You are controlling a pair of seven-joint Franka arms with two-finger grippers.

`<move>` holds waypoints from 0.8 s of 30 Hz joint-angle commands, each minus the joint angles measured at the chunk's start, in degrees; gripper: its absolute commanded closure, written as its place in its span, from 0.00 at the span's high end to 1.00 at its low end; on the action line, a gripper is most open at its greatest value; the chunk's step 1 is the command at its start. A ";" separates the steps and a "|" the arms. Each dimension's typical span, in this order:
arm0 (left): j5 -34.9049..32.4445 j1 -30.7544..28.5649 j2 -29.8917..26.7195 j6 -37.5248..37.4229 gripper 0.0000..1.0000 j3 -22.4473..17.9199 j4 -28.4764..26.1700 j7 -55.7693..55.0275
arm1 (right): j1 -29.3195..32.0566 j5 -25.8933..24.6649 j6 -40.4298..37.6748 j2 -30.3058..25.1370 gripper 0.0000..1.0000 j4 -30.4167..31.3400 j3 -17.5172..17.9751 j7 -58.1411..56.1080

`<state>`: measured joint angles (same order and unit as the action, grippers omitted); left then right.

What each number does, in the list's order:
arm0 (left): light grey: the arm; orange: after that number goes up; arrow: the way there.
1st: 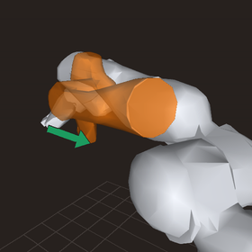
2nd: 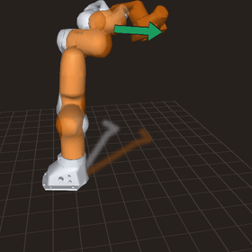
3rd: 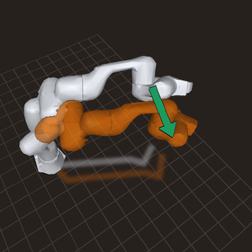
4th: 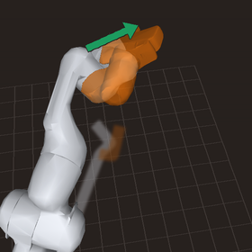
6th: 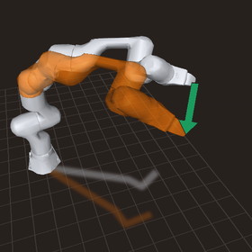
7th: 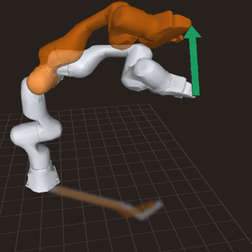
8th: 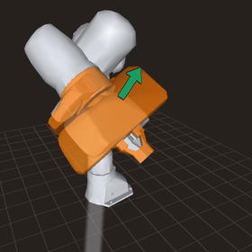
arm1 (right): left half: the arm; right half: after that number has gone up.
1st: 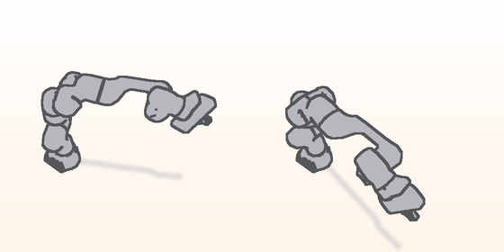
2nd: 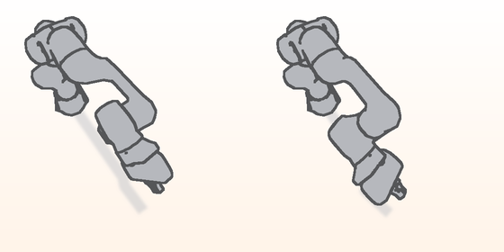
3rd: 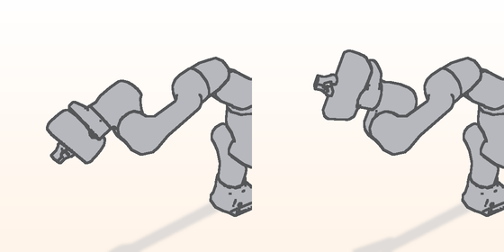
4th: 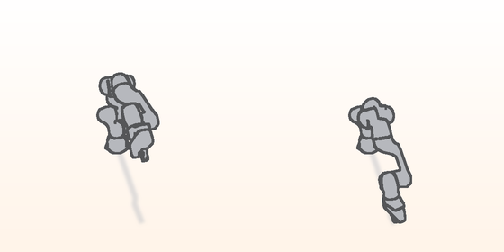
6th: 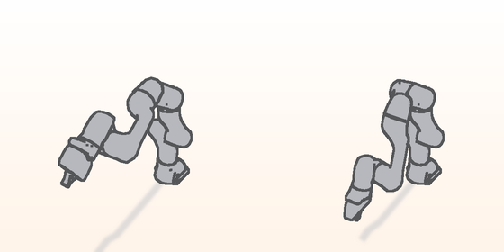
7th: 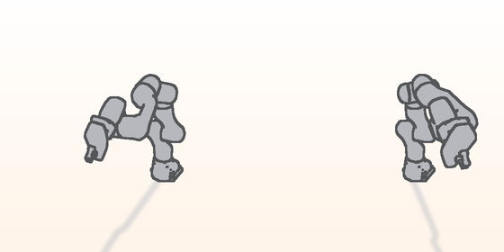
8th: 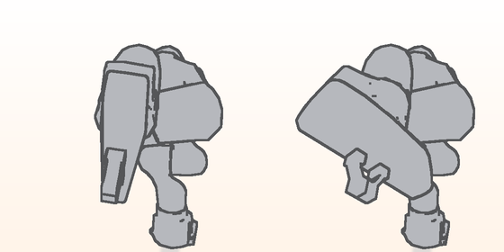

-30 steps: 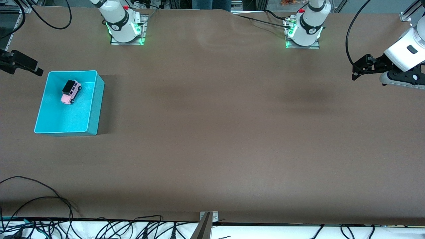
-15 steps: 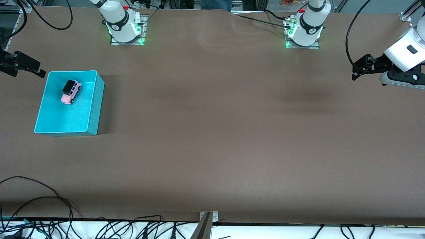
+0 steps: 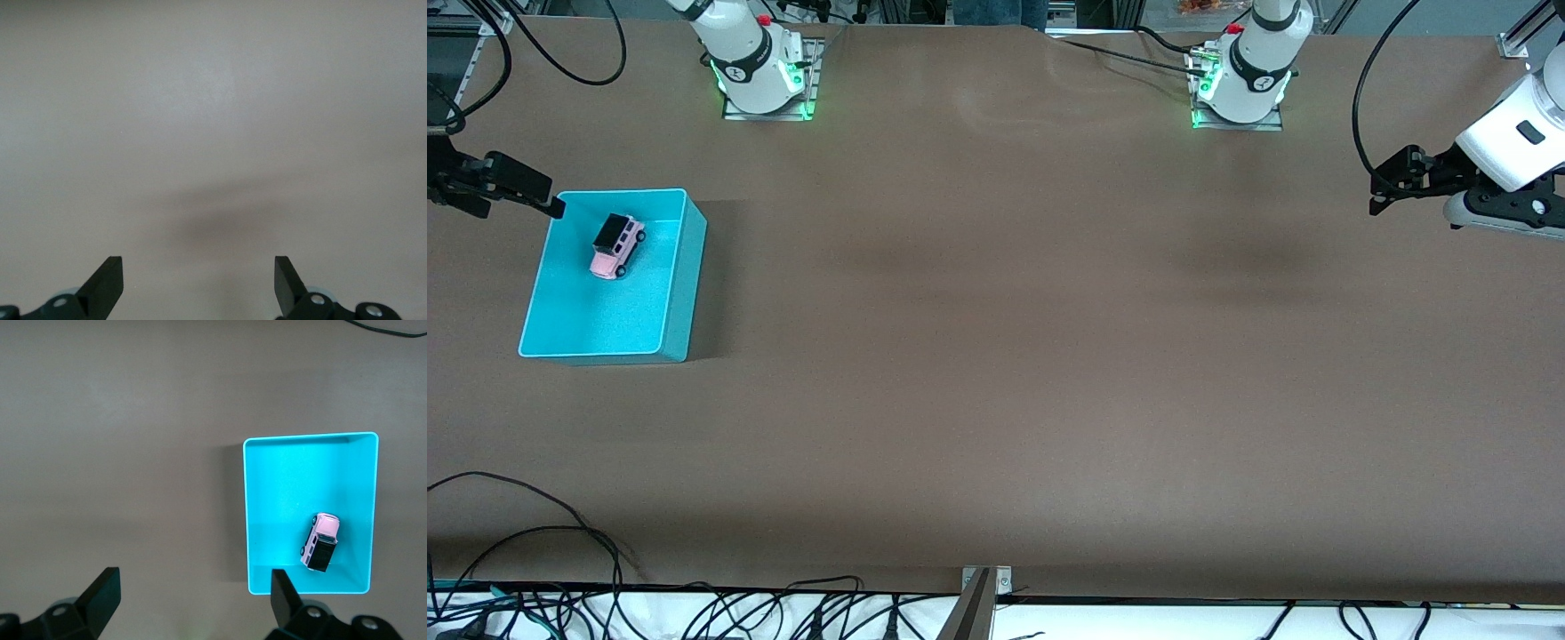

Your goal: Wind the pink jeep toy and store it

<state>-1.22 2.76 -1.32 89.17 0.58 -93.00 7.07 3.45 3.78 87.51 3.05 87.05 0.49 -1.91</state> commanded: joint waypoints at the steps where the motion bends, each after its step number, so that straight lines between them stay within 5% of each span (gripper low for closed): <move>1: 0.95 -0.56 0.09 -0.31 1.00 0.39 0.62 -0.31 | -0.28 -0.79 -0.06 0.21 1.00 -1.18 0.03 -0.73; 24: 0.95 -0.56 0.08 -0.31 1.00 0.39 0.62 -0.31 | -0.20 -1.14 -0.50 0.21 1.00 -1.10 -0.23 -0.29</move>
<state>-1.22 2.76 -1.31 89.17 0.58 -93.00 7.07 3.46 3.55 87.63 3.08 87.05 0.43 -1.98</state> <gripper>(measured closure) 0.000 0.000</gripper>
